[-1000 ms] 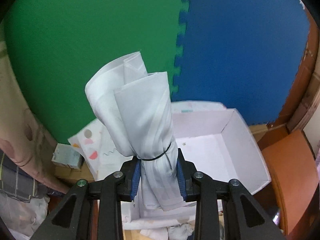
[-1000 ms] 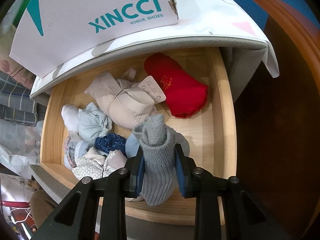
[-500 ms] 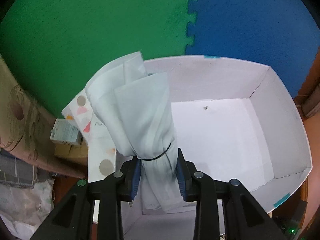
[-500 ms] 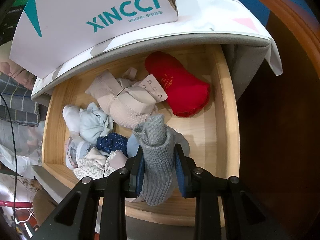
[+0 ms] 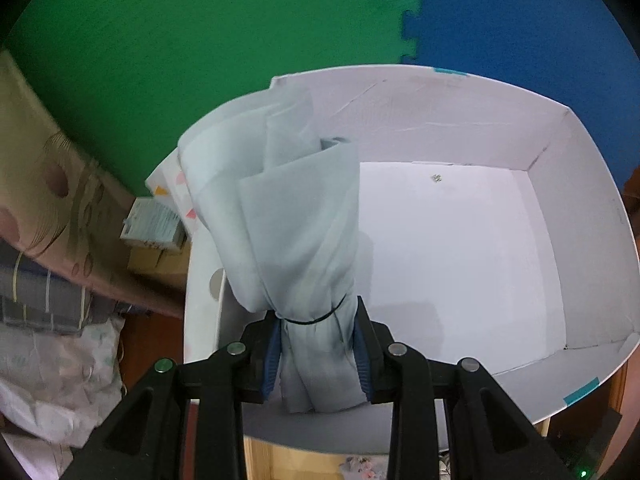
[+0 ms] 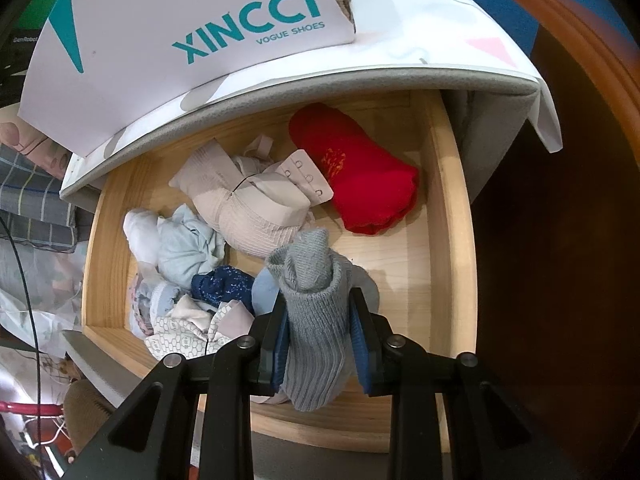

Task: Take underwear out of drawer
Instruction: 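Lift the light blue roll into the white box and open the left gripper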

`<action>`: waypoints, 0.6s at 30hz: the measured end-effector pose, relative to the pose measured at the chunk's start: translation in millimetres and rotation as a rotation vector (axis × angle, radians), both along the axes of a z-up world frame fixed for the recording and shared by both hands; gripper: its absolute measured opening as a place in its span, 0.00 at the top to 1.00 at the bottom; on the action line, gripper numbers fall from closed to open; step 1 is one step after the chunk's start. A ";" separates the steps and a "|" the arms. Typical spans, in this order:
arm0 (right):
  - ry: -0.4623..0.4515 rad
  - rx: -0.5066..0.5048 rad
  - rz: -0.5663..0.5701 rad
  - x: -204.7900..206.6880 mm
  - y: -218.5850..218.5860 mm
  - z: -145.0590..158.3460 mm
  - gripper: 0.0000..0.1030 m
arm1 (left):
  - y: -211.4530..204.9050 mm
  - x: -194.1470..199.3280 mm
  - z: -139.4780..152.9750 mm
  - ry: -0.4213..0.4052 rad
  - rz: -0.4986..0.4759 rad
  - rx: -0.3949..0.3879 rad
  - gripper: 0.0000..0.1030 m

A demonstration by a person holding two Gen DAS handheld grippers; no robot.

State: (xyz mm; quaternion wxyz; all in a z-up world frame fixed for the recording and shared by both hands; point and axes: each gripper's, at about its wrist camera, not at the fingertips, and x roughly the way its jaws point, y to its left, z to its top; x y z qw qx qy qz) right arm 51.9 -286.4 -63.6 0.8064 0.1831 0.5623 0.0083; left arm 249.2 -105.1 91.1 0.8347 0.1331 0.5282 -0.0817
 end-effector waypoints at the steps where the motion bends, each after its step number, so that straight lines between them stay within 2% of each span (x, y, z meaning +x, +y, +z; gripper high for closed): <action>1: 0.001 0.002 -0.001 -0.4 -0.4 0.3 0.75 | 0.4 -0.9 -0.3 0.005 0.009 0.001 0.69; 5: 0.000 -0.001 0.000 -0.1 0.3 0.3 0.75 | 2.5 -2.0 -0.9 0.009 0.042 0.004 0.69; 11: -0.002 0.006 0.000 -0.3 0.3 0.0 0.75 | 3.5 -0.8 2.1 0.021 0.059 -0.048 0.65; 18: -0.003 0.007 0.001 -0.3 0.3 -0.3 0.75 | 2.2 0.9 5.5 0.022 0.028 -0.097 0.62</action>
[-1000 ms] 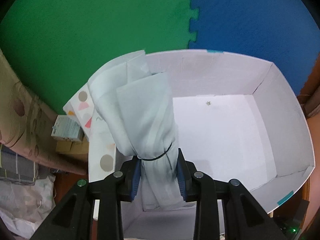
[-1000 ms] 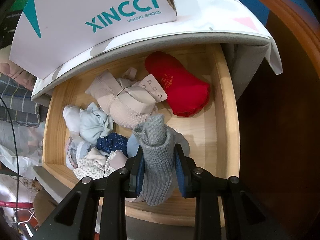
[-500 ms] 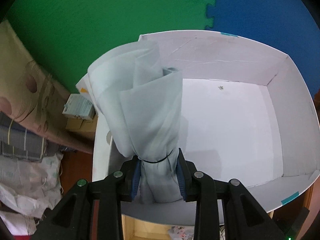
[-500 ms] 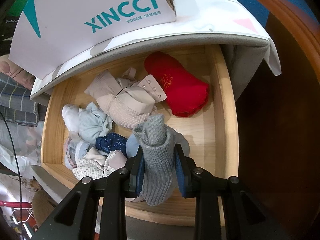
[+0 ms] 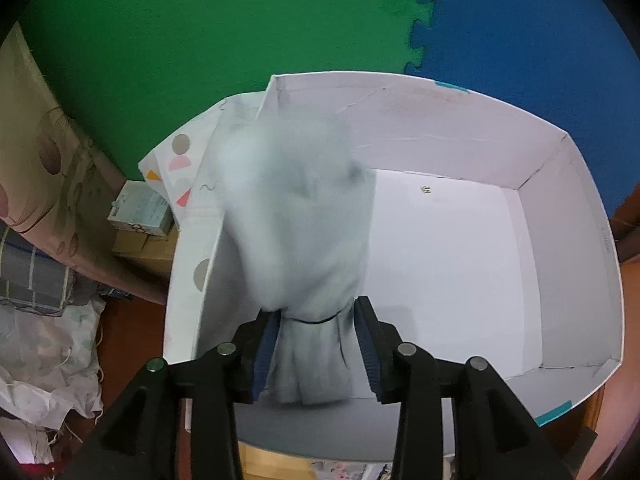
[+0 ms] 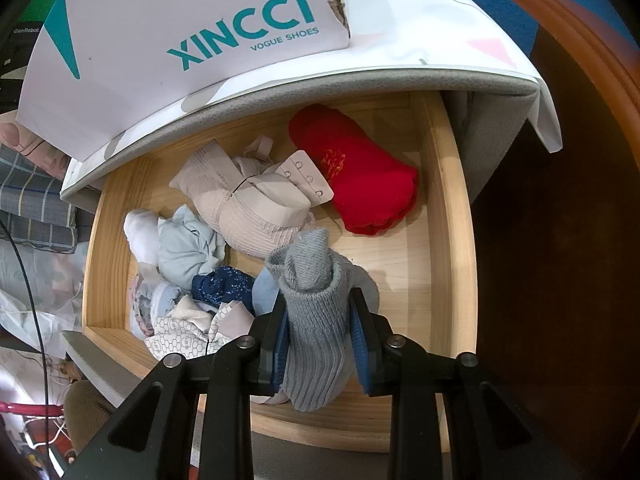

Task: Take underwear out of drawer
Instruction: 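Lift the light blue roll into the white box and open the left gripper, then carry the grey sock into the white box with the right gripper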

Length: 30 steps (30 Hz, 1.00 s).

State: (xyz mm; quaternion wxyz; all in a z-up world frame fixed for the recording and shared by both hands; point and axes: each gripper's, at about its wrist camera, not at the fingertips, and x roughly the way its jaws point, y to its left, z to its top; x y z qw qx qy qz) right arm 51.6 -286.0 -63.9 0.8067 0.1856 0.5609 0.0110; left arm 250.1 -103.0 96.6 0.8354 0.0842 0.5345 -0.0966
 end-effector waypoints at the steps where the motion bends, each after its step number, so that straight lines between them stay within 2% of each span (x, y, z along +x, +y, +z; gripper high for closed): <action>1: 0.001 0.000 0.000 0.0 -0.1 0.0 0.75 | 0.0 -0.6 2.3 -0.008 -0.009 -0.007 0.61; 4: 0.001 -0.002 0.000 -0.2 0.4 0.3 0.75 | 0.5 -3.4 9.9 -0.029 -0.027 -0.018 0.58; 10: -0.001 -0.022 0.001 0.7 0.7 0.2 0.75 | 7.9 -17.3 30.4 -0.072 -0.045 -0.036 0.57; 18: -0.022 -0.068 0.000 -0.7 6.6 5.3 0.75 | 47.7 -64.5 45.8 -0.157 -0.058 -0.011 0.57; 23: -0.067 -0.089 -0.010 -5.5 6.0 14.9 0.75 | 82.7 -100.2 33.1 -0.186 -0.019 -0.021 0.57; 28: -0.102 -0.108 0.004 -9.8 6.7 29.8 0.75 | 111.6 -133.4 -2.5 -0.190 0.032 -0.031 0.57; 30: -0.114 -0.110 0.019 -11.8 10.0 38.1 0.75 | 117.3 -147.7 -18.1 -0.187 0.022 -0.050 0.57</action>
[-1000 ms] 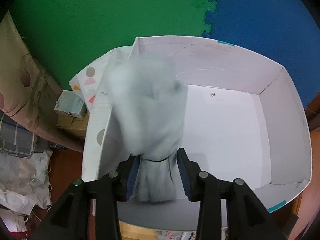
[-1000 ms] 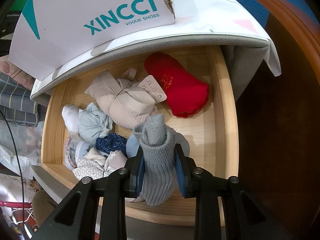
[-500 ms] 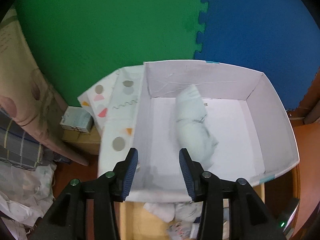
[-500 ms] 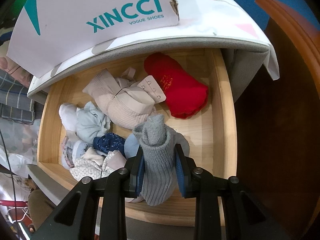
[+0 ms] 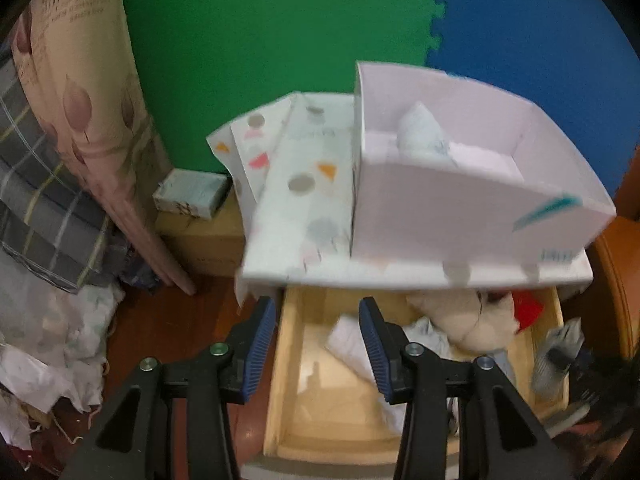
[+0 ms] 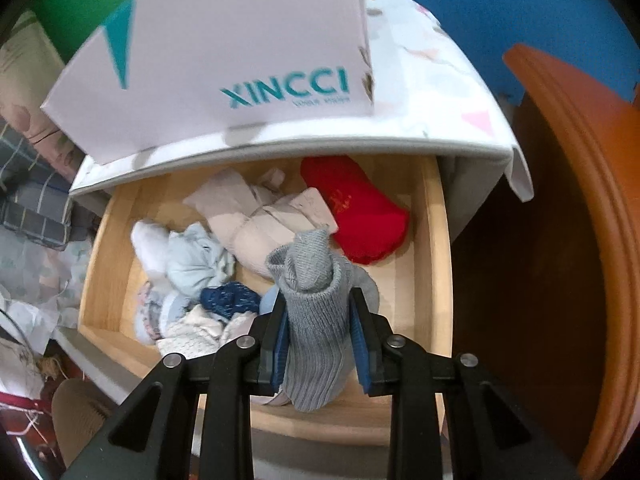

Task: Take underwear out of drawer
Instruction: 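Carry the grey sock into the white box with the right gripper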

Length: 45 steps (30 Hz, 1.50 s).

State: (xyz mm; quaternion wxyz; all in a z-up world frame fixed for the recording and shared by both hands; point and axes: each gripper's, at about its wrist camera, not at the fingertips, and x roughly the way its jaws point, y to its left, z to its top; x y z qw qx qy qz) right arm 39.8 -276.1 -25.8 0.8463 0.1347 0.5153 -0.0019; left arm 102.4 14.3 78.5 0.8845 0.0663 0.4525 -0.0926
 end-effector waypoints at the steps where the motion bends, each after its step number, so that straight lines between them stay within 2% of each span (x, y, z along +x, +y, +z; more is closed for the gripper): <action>1: -0.008 0.002 0.009 -1.3 2.0 5.3 0.75 | 2.0 -5.2 -6.3 -0.003 -0.001 -0.010 0.57; 5: -0.057 -0.009 0.040 -10.1 6.9 34.4 0.75 | 4.6 -24.6 -37.1 0.015 0.011 -0.006 0.57; 11: -0.134 -0.009 0.053 -16.2 5.0 85.1 0.75 | -0.4 -44.7 -74.7 0.002 0.020 0.074 0.57; 15: -0.201 -0.024 0.058 -6.5 -0.4 128.7 0.75 | 0.9 -50.3 -89.9 0.019 0.036 0.055 0.57; 19: -0.278 -0.064 0.054 16.0 -2.9 175.2 0.75 | 5.0 -50.2 -89.8 0.009 0.068 0.035 0.57; 23: -0.312 -0.083 0.040 44.7 -5.4 202.9 0.75 | 13.1 -48.1 -93.7 0.025 0.099 0.001 0.57; 27: -0.304 -0.120 0.038 73.9 -4.5 208.2 0.75 | 22.4 -44.4 -96.9 0.047 0.141 -0.047 0.57; 30: -0.278 -0.136 0.035 93.4 -4.0 200.8 0.75 | 22.4 -44.5 -97.4 0.044 0.139 -0.051 0.57; 37: -0.182 -0.191 0.034 135.1 -4.2 165.6 0.74 | 13.6 -46.2 -98.0 0.030 0.116 -0.018 0.57; 45: -0.111 -0.198 0.026 156.3 -4.5 135.0 0.72 | 15.0 -46.4 -98.1 0.037 0.114 -0.040 0.57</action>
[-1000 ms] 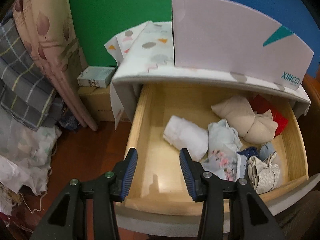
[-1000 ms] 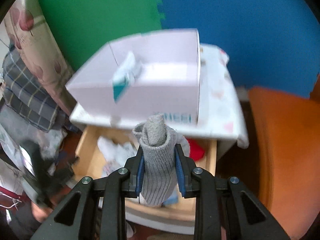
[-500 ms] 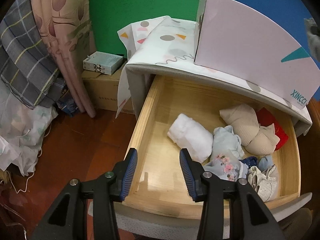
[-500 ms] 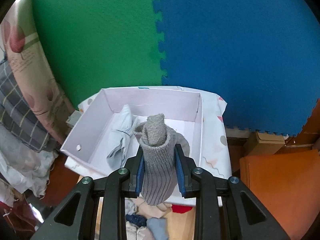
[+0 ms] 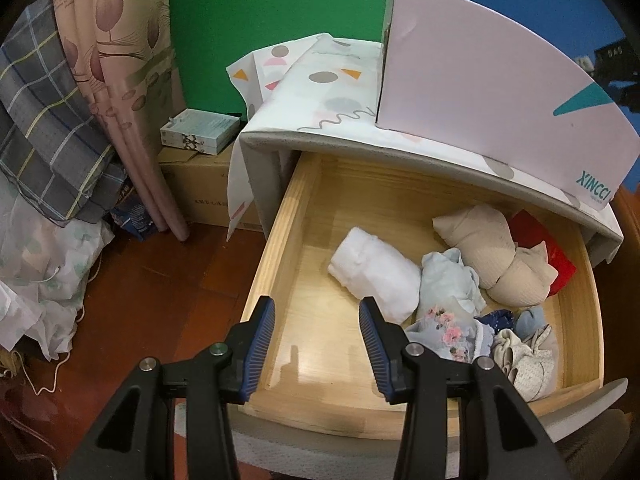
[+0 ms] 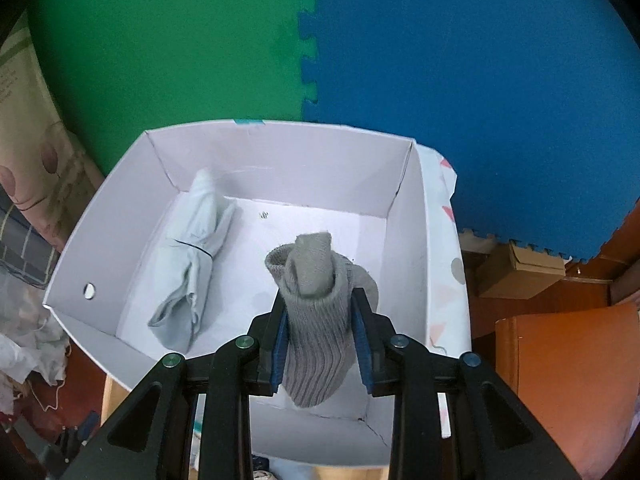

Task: Take underwear out of drawer
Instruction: 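Carry the grey sock into the white box with the right gripper, then release the grey sock and move the right gripper back over the drawer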

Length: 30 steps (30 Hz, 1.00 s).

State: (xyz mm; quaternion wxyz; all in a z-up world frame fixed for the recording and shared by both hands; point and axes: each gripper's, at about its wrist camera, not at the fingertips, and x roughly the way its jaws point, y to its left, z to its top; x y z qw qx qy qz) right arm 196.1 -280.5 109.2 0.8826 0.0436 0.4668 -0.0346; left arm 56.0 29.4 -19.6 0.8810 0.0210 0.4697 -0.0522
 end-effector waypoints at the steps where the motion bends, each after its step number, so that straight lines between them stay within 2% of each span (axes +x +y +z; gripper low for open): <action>1: 0.005 0.001 0.001 0.9 -0.2 -1.9 0.72 | -0.2 0.1 -0.2 0.001 0.000 0.000 0.57; 4: 0.012 -0.002 -0.001 2.0 -0.5 -7.0 0.71 | -0.5 0.6 -0.4 0.001 -0.001 0.001 0.57; 6: 0.009 -0.009 0.001 2.4 0.1 -6.8 0.63 | -0.8 1.2 -1.0 0.001 -0.003 0.001 0.57; 11: -0.014 -0.012 0.027 -7.8 5.0 4.4 0.62 | 0.3 2.0 -2.2 0.008 -0.001 -0.007 0.57; 18: -0.020 0.010 0.099 -56.6 10.0 25.1 0.62 | -0.1 2.1 -3.0 0.017 -0.002 -0.006 0.57; 21: 0.005 0.025 0.122 -80.9 11.9 24.6 0.55 | 0.3 3.2 -4.5 0.029 -0.002 -0.009 0.57; 25: 0.062 0.013 0.158 -113.3 20.4 9.6 0.50 | 2.1 4.8 -6.2 0.042 0.002 -0.017 0.56; 30: 0.217 0.069 0.195 -131.9 37.2 -39.0 0.50 | 3.2 5.2 -6.5 0.047 0.005 -0.019 0.56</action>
